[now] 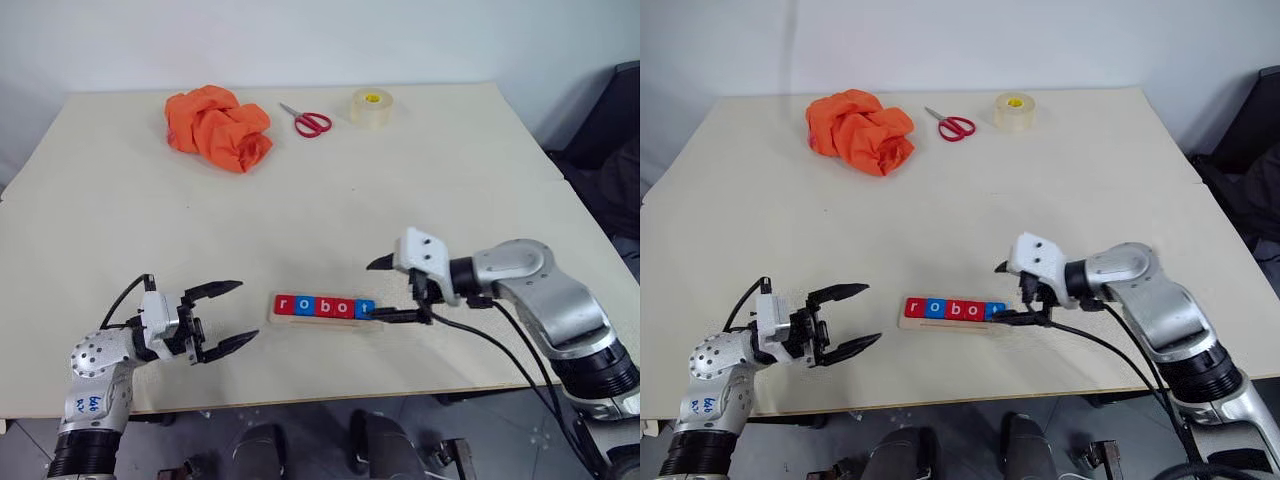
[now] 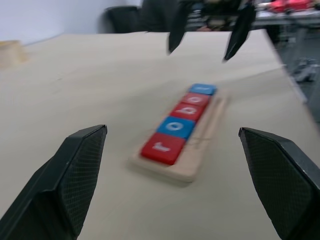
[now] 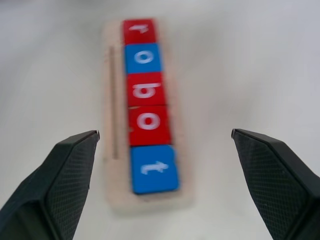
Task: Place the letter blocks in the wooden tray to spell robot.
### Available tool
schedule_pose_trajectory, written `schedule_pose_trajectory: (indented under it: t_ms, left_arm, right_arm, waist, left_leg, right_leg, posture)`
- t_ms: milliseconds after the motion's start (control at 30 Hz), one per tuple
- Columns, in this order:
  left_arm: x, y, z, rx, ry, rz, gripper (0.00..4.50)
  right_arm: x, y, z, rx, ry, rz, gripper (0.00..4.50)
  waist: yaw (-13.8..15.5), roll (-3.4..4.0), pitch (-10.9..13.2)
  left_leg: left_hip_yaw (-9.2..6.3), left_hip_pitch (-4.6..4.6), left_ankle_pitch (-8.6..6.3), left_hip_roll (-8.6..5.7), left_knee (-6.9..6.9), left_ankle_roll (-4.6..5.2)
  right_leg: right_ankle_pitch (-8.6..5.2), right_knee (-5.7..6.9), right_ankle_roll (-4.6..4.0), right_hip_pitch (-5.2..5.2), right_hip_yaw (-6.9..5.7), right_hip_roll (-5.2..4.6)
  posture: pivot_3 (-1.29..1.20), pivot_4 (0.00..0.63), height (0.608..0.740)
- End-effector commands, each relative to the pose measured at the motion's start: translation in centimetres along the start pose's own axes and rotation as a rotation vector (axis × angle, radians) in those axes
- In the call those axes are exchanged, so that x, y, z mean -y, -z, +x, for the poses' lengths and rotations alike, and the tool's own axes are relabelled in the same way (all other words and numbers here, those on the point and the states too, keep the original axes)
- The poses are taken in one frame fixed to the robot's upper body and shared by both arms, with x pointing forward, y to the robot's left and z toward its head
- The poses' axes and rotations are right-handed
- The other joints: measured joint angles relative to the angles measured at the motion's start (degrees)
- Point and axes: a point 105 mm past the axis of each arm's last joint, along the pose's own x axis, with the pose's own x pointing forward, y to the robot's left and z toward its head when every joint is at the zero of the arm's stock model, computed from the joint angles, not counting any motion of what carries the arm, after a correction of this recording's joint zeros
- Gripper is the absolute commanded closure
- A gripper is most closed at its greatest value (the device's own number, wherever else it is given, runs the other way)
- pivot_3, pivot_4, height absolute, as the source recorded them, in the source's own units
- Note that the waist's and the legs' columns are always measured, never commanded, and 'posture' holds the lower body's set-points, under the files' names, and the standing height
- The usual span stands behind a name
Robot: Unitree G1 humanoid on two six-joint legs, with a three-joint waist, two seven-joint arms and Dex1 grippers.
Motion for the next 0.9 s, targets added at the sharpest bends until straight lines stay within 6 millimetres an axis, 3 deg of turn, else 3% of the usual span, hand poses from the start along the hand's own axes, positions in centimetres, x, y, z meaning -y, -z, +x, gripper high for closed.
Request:
schedule_pose_trajectory:
  t_ms: [33,233,367,533,900]
  left_arm:
    - [-1.0,-0.7,-0.7,-0.029,-0.088,0.061,0.00]
    - [-1.8,-1.6,-2.4,-0.038,-0.131,0.083,0.00]
    - [-1.6,-1.4,-4.0,-0.074,-0.105,0.076,0.00]
    - [-1.7,-1.4,-5.2,-0.090,-0.092,0.072,0.00]
    - [-3.5,-2.5,-5.1,-0.045,-0.134,0.130,0.00]
  right_arm:
    - [-0.2,1.0,-3.1,0.114,-0.036,-0.037,0.06]
    - [-0.7,5.0,-6.5,0.136,-0.110,-0.030,0.06]
    - [-0.2,6.1,-7.8,0.178,-0.109,-0.018,0.06]
    - [0.9,6.0,-8.2,0.228,-0.065,-0.022,0.06]
    - [2.4,4.9,-9.3,0.271,-0.033,-0.040,0.06]
  waist:
    - [0.1,0.00,0.0]
    - [-0.3,-0.01,0.0]
    - [-0.3,0.00,0.0]
    - [-0.2,0.01,0.0]
    - [-0.1,0.01,0.0]
  left_leg:
    - [0.00,0.02,0.00,0.00,0.00,0.00]
    - [0.05,0.12,-0.03,-0.01,0.00,0.06]
    - [0.07,0.24,0.00,0.06,-0.02,0.00]
    - [0.08,0.23,0.01,0.06,0.00,-0.02]
    - [0.10,0.21,0.01,0.05,0.01,-0.03]
  right_leg:
    - [0.00,-0.01,0.00,0.03,-0.01,0.00]
    - [0.04,-0.15,0.08,0.19,0.01,0.01]
    - [0.03,-0.06,0.06,0.21,0.03,0.08]
    - [0.03,-0.04,0.05,0.19,0.04,0.05]
    - [0.03,-0.03,0.05,0.18,0.04,0.03]
  posture:
    - [0.00,0.150,0.740]
    - [0.00,0.150,0.740]
    - [0.00,0.150,0.740]
    - [0.00,0.150,0.740]
    - [0.00,0.150,0.740]
